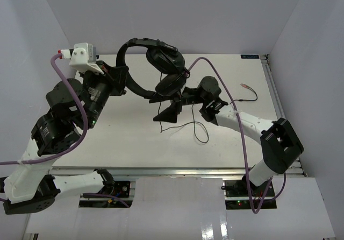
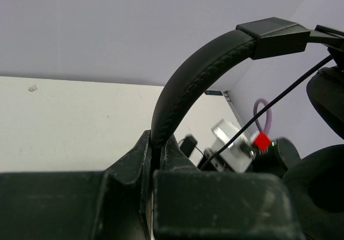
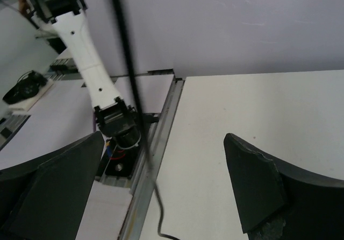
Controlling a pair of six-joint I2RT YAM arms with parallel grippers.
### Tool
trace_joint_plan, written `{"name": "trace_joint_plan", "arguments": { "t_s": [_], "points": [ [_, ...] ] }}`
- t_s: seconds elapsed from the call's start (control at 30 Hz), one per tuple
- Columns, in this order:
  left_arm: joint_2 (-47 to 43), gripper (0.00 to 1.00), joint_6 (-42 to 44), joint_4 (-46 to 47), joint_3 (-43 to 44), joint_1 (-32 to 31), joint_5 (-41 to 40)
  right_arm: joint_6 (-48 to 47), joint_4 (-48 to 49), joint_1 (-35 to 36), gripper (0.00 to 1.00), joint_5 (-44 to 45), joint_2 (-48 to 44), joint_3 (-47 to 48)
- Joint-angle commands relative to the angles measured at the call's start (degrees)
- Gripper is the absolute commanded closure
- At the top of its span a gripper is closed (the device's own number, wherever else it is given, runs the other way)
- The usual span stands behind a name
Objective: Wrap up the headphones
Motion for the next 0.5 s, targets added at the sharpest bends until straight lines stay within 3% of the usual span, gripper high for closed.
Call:
{"name": "trace_joint_plan", "arguments": {
  "t_s": [0.0,0.13,0.47],
  "points": [
    [-1.70,1.00,2.02,11.23,-2.83,-0.21,-5.15,3.66,13.23,5.70,0.05,-7.82,-3.67,-7.38],
    [-0.87,1.00,8.59,21.23,-4.30,-0.21,-9.80,1.69,11.82,9.47,0.20,-10.06,-5.81,-11.48],
    [7.77,1.00,27.44,34.99,5.35,-0.21,-15.68,8.91,19.70,12.82,0.36,-13.08,-7.10,-16.75]
  ]
}}
